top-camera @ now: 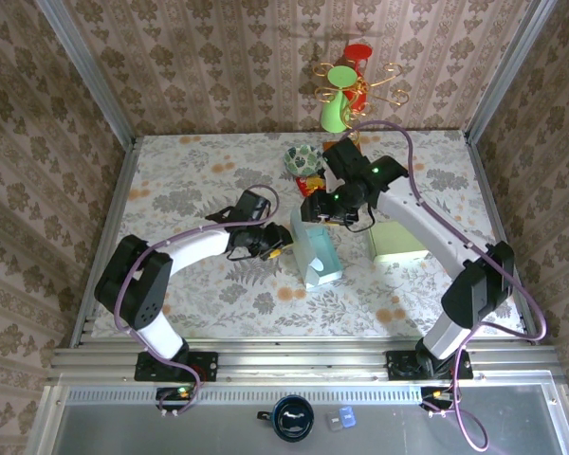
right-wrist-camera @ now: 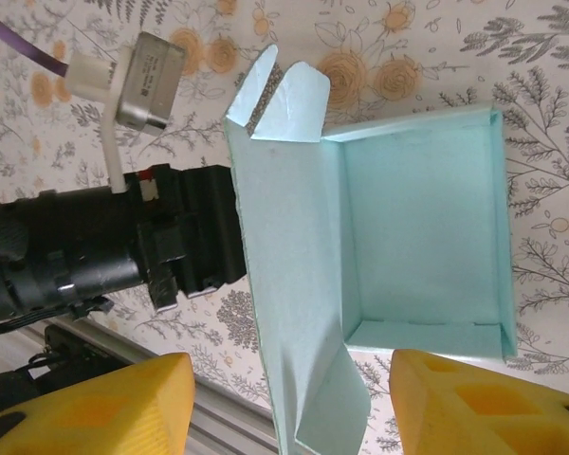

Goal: Fold the paper box

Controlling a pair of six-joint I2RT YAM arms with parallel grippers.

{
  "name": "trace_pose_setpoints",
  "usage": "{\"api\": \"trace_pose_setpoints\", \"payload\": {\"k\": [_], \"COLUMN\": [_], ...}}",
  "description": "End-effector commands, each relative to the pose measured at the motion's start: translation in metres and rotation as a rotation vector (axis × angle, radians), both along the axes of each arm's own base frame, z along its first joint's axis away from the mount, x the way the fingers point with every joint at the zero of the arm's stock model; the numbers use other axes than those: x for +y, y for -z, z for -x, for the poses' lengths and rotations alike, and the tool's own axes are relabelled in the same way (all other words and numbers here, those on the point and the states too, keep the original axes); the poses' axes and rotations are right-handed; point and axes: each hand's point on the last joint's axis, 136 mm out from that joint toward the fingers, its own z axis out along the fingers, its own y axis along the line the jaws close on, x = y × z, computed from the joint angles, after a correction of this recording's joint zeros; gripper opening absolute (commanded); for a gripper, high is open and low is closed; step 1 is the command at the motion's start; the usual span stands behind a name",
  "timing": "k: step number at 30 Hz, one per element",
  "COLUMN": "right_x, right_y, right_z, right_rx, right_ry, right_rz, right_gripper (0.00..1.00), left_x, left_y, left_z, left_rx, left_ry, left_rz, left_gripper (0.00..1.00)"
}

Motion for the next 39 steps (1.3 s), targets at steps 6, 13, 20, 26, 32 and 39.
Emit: {"api": "trace_pose_setpoints", "payload": {"k": [6,13,20,26,32,39], "right_x": [0.025,0.042,0.042,0.015,-0.021,-0.065], "right_y": [0.021,0.027,0.030,0.024,0.019,0.015], "right_z": [-0.001,-0.008,-0.013,-0.021,-0.025,-0.010], "right_rx": [0.076,0.096,0.106,0.061,0.017,0.002], "right_ry": [-0.077,-0.054,0.102,0.416,0.796,1.233], "right_rz": [-0.032,-0.075,-0.131,-0.148,-0.142,0.001], "right_gripper": [0.50,0.37,0.11,0.00,0.00,0.00], "left_x": [-0.004,-0.004,0.004,0.038,0.071,0.090], "left_y": [-0.006,-0.007,-0.018,-0.047,-0.068,-0.075], "left_z": [-0.001,-0.001,-0.003,-0.002,0.007,0.020], "left_rx": [-0.018,-0.021,-0.057,-0.147,-0.197,-0.211], "left_ry": [0.026,0.033,0.040,0.037,0.048,0.106], "left_rz": [-0.014,-0.022,-0.057,-0.159,-0.211,-0.225], "left_gripper": [0.42,0.42,0.43,0.45,0.45,0.45]}}
